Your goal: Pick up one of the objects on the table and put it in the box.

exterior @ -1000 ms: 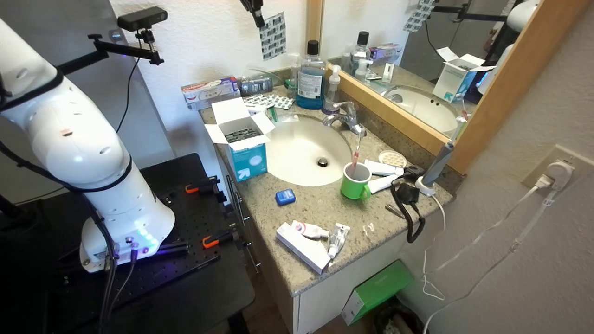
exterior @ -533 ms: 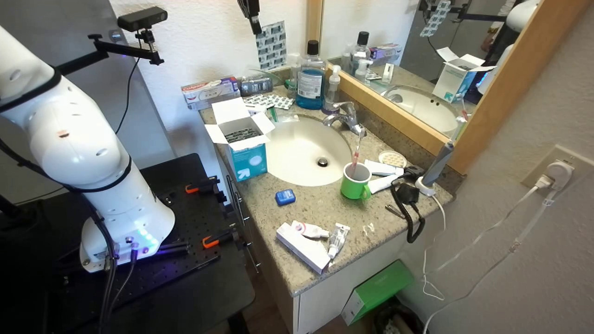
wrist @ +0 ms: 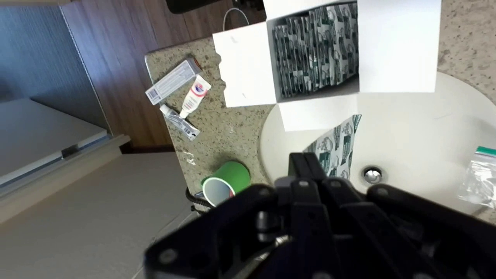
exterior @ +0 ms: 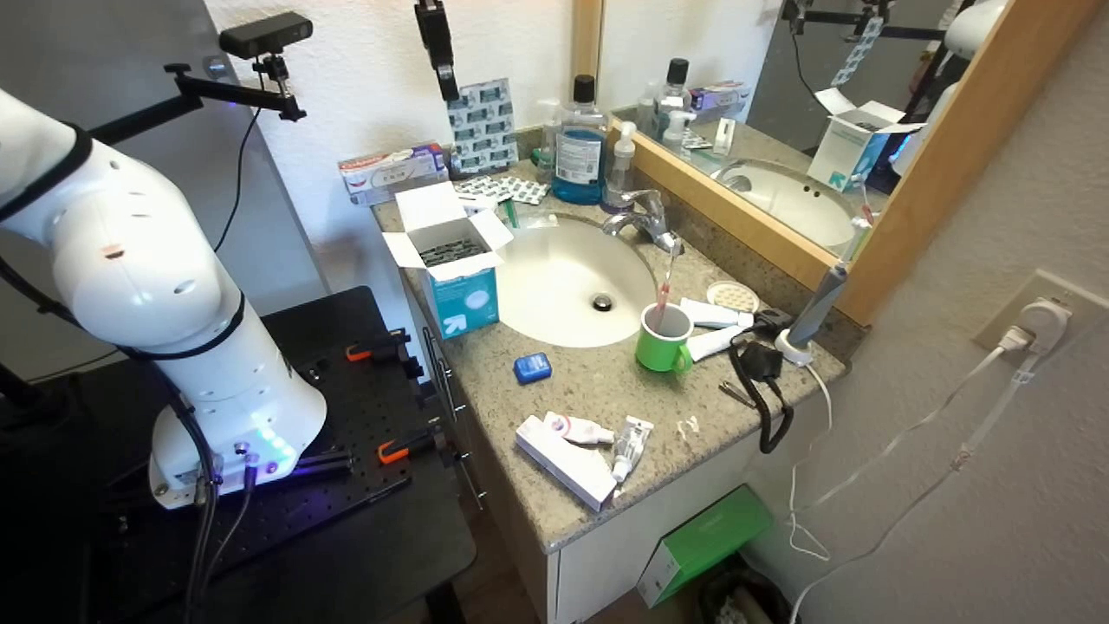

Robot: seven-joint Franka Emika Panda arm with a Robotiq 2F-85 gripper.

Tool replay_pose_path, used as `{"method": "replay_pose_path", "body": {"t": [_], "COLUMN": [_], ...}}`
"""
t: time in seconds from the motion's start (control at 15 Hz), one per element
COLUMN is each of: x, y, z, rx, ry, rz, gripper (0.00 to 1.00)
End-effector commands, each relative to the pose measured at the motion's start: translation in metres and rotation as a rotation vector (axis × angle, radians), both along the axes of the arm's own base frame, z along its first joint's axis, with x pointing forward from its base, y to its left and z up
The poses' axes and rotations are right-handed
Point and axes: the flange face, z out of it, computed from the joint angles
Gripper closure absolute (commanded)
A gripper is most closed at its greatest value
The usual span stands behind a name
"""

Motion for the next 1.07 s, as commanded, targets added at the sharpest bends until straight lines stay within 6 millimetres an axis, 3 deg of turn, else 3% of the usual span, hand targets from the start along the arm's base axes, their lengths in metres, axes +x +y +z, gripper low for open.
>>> {"method": "replay_pose_path", "body": {"t": [0.0,0.4,1.0], "x": [-0.046,-0.086,-0.092], "y": [-0.015,-0.028,-0.022], "z": [0.0,-0.021,-0.045], "rx": [0.005,0.022,-0.007], "ry": [-0.009,0.008,0.039], "rz": [-0.055,-0.079,-0.041], "gripper": [0.99,0.99,0.99]}}
